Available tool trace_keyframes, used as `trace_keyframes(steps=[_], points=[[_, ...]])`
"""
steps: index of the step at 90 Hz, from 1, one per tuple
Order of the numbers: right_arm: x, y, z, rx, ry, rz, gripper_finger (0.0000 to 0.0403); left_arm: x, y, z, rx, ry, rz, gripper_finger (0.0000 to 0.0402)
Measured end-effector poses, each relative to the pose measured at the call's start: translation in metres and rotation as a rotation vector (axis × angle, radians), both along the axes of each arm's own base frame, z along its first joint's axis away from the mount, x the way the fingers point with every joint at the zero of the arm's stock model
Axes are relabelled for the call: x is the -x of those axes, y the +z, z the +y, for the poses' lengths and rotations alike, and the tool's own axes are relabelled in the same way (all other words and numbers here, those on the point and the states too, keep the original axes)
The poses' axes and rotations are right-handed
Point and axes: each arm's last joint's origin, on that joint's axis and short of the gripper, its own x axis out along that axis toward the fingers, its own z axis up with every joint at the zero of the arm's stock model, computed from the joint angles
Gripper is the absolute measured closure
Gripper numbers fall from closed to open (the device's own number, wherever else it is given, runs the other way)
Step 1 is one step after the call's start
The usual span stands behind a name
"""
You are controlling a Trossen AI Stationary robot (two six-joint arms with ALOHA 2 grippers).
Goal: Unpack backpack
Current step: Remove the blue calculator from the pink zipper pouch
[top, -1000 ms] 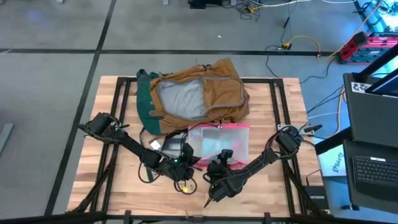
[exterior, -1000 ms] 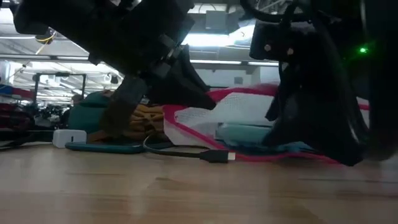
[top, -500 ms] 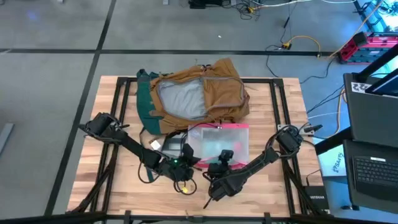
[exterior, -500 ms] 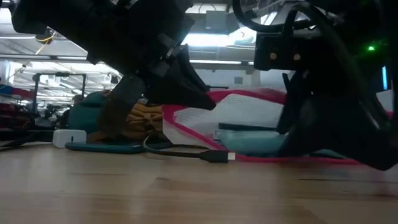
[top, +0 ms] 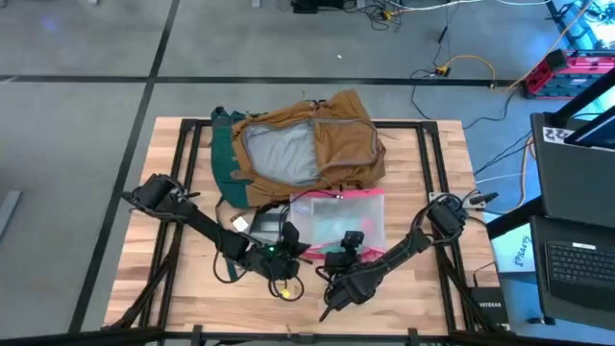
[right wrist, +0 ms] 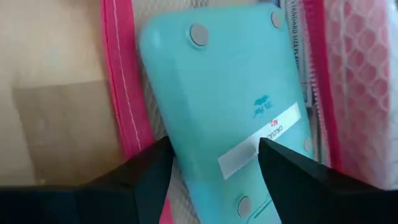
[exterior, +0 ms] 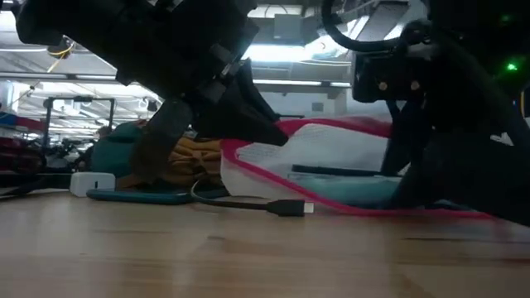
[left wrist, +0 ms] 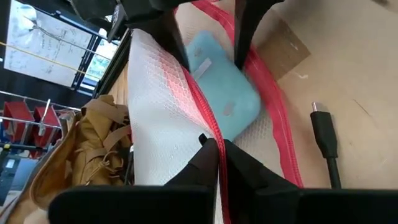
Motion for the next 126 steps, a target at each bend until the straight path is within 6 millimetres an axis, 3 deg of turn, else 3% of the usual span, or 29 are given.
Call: trace_keyframes(steps=[53, 77, 126], points=[[-0.001, 0.010, -0.004, 0.167, 0.024, -0.080, 0.0181, 0.000, -0.001, 0.000, -0.001, -0.009, 0.010, 0.0402], [-0.007, 0.024, -0.001, 0.206, 0.024, -0.125, 0.0181, 0.001, -0.002, 0.000, -0.012, -0.053, 0.045, 0.0399], [-0.015, 0.027, -0.011, 0.216, 0.002, -0.129, 0.0181, 0.005, 0.003, -0.018, -0.057, -0.158, 0.006, 0.0291]])
